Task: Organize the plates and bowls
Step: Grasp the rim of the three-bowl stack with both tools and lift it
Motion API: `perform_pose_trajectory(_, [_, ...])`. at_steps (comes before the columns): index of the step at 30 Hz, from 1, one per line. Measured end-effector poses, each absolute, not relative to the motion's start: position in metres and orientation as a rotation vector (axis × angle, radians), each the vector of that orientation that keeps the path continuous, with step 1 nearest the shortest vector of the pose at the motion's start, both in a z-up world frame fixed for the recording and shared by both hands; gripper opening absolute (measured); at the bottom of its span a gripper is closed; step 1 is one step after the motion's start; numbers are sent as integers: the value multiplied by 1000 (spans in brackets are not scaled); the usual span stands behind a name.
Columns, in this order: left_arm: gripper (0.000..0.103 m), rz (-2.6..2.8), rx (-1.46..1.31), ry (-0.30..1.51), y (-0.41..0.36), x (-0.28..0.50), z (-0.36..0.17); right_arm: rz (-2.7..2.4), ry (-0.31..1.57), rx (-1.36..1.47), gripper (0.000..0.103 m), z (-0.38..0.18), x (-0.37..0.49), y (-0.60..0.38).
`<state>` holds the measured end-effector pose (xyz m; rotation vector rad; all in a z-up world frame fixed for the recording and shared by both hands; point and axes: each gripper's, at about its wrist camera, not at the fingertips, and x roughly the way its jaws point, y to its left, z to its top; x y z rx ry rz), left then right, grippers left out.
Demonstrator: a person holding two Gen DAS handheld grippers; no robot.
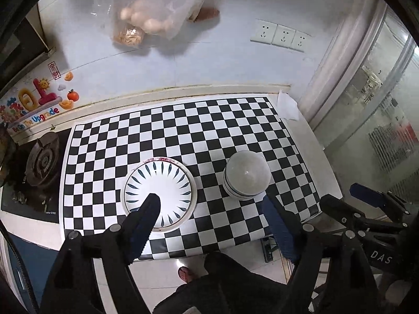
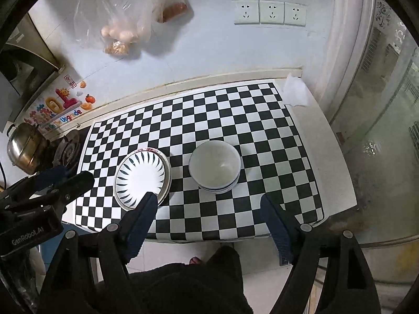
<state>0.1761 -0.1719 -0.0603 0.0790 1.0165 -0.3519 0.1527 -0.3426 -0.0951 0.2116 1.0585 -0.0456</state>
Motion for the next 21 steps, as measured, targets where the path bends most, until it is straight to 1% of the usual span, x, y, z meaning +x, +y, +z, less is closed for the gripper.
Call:
perform_pose_trajectory(5, [79,-358,77,1045,-183,187,-70,-57,1063,232,83,-99,155,-352])
perform_pose_trajectory(10, [79,-375,9,1151,-197,226,-105,-65,1070,299,84,-123,172,-375])
perform_pose_trajectory(13, [79,-381,-29,1243,-207,254,-134,-64,1086,328,84,-150,190,-391])
perform_pose_trajectory(21, [79,-429,-100,1507,-242,325,-228,-40,1226,528,84,-255,248,-436])
